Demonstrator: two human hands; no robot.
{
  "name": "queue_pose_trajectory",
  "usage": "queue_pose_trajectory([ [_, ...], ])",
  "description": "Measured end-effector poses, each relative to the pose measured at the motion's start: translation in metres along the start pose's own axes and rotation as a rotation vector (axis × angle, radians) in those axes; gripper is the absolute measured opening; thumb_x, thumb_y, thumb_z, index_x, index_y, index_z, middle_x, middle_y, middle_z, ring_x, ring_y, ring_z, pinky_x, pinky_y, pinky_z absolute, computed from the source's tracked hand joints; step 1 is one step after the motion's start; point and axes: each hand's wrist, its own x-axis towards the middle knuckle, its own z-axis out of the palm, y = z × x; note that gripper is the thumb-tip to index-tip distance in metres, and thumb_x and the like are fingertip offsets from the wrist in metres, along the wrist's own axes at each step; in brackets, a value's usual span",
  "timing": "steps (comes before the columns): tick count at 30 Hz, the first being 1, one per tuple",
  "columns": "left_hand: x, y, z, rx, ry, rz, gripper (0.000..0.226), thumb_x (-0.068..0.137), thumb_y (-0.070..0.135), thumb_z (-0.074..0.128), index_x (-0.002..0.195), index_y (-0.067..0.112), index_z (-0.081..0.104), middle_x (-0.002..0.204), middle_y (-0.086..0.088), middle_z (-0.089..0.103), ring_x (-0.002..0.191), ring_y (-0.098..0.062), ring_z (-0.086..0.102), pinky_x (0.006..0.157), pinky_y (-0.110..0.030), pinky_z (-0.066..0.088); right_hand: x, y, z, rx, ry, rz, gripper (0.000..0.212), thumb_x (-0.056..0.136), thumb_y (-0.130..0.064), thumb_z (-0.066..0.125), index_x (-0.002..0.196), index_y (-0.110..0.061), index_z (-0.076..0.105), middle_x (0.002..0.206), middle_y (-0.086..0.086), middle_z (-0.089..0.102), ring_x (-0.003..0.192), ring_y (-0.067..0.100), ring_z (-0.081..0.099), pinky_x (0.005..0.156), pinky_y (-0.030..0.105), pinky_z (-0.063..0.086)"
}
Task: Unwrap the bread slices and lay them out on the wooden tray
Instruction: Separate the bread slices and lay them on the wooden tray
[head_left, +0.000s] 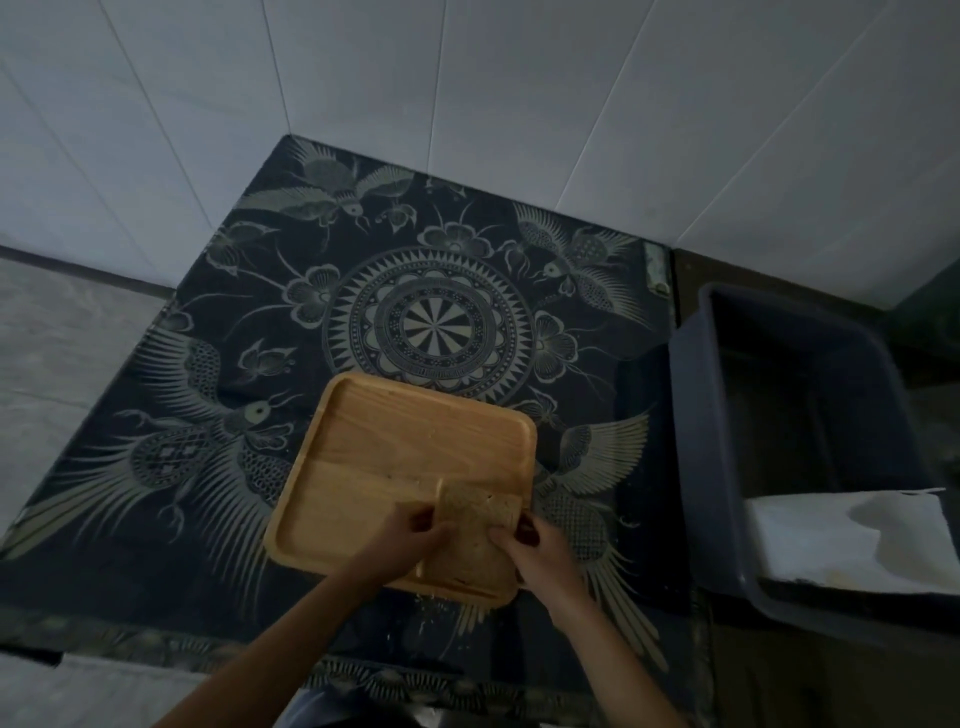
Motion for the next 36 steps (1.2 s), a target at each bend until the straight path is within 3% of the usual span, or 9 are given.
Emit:
queue_pose_trajectory([
  [3, -0.004, 0.004, 0.001, 0.016, 0.000, 0.040, 0.034, 0.100, 0.019, 0.063, 0.131, 0.006, 0.066, 0.110, 0.003, 0.074, 0.101, -0.011, 0.072, 0.080, -0.019, 0.061, -0.003, 0.000, -0.004, 0.018, -0.013, -0.005, 0.036, 0.089, -0.043, 0.078, 0.123, -0.034, 0.068, 0.117, -0.006, 0.073, 0.102, 0.015, 0.073, 0.074, 0.035, 0.067],
  [5, -0.007, 0.007, 0.001, 0.039, 0.008, 0.032, 0.034, 0.100, 0.020, 0.062, 0.131, 0.006, 0.067, 0.118, -0.006, 0.074, 0.110, -0.022, 0.072, 0.090, -0.033, 0.062, -0.007, 0.001, -0.007, 0.017, -0.011, -0.017, 0.027, 0.089, -0.045, 0.078, 0.113, -0.041, 0.066, 0.114, -0.010, 0.073, 0.099, 0.011, 0.072, 0.066, 0.027, 0.065],
  [9, -0.012, 0.008, 0.003, 0.137, 0.116, 0.024, 0.036, 0.098, 0.024, 0.063, 0.131, 0.011, 0.067, 0.120, -0.007, 0.071, 0.104, -0.022, 0.072, 0.093, -0.049, 0.061, -0.007, 0.008, -0.012, -0.025, 0.024, -0.092, 0.015, 0.090, -0.040, 0.078, 0.098, -0.045, 0.067, 0.107, -0.011, 0.075, 0.099, 0.010, 0.073, 0.085, 0.042, 0.066],
  [14, -0.021, 0.001, 0.009, 0.215, 0.265, 0.018, 0.033, 0.095, 0.028, 0.067, 0.127, 0.022, 0.070, 0.107, 0.006, 0.073, 0.091, -0.007, 0.073, 0.082, -0.037, 0.064, -0.006, 0.016, -0.013, -0.049, -0.013, -0.105, 0.021, 0.091, -0.034, 0.079, 0.109, -0.031, 0.068, 0.106, -0.010, 0.073, 0.099, 0.011, 0.071, 0.089, 0.045, 0.063],
  [17, -0.025, 0.001, 0.014, 0.189, 0.328, -0.004, 0.029, 0.093, 0.029, 0.071, 0.122, 0.023, 0.073, 0.102, 0.009, 0.074, 0.089, -0.005, 0.071, 0.072, -0.023, 0.059, -0.005, 0.015, -0.014, -0.077, -0.021, -0.137, 0.020, 0.092, -0.031, 0.078, 0.109, -0.031, 0.067, 0.103, -0.011, 0.073, 0.095, 0.005, 0.069, 0.082, 0.032, 0.063],
  [20, -0.027, 0.006, 0.018, 0.102, 0.332, -0.033, 0.024, 0.092, 0.025, 0.073, 0.116, 0.023, 0.073, 0.103, 0.004, 0.074, 0.093, -0.012, 0.071, 0.082, -0.033, 0.061, -0.006, 0.014, -0.019, -0.052, -0.025, -0.164, 0.021, 0.091, -0.033, 0.079, 0.108, -0.030, 0.068, 0.102, -0.011, 0.073, 0.093, 0.002, 0.069, 0.075, 0.022, 0.059],
  [23, -0.030, 0.011, 0.020, -0.006, 0.316, -0.061, 0.022, 0.093, 0.020, 0.072, 0.115, 0.021, 0.072, 0.106, -0.002, 0.073, 0.098, -0.019, 0.070, 0.088, -0.042, 0.060, -0.007, 0.011, -0.023, 0.031, -0.047, -0.123, 0.027, 0.089, -0.035, 0.080, 0.113, -0.026, 0.069, 0.106, -0.006, 0.073, 0.096, 0.008, 0.070, 0.084, 0.034, 0.063],
  [26, -0.031, 0.015, 0.016, -0.080, 0.284, -0.061, 0.018, 0.093, 0.018, 0.071, 0.110, 0.024, 0.072, 0.107, -0.005, 0.073, 0.098, -0.018, 0.071, 0.079, -0.032, 0.060, -0.006, 0.007, -0.027, 0.112, -0.096, -0.092, 0.023, 0.090, -0.031, 0.080, 0.110, -0.027, 0.069, 0.107, -0.002, 0.074, 0.099, 0.013, 0.071, 0.089, 0.041, 0.063],
  [36, -0.030, 0.014, -0.024, -0.198, 0.308, -0.039, 0.017, 0.090, 0.018, 0.074, 0.104, 0.028, 0.074, 0.098, -0.005, 0.077, 0.095, -0.021, 0.074, 0.083, -0.035, 0.062, -0.002, -0.025, -0.008, 0.153, -0.154, -0.088, 0.021, 0.090, -0.030, 0.080, 0.108, -0.031, 0.071, 0.104, -0.007, 0.077, 0.088, 0.003, 0.074, 0.067, 0.022, 0.059],
])
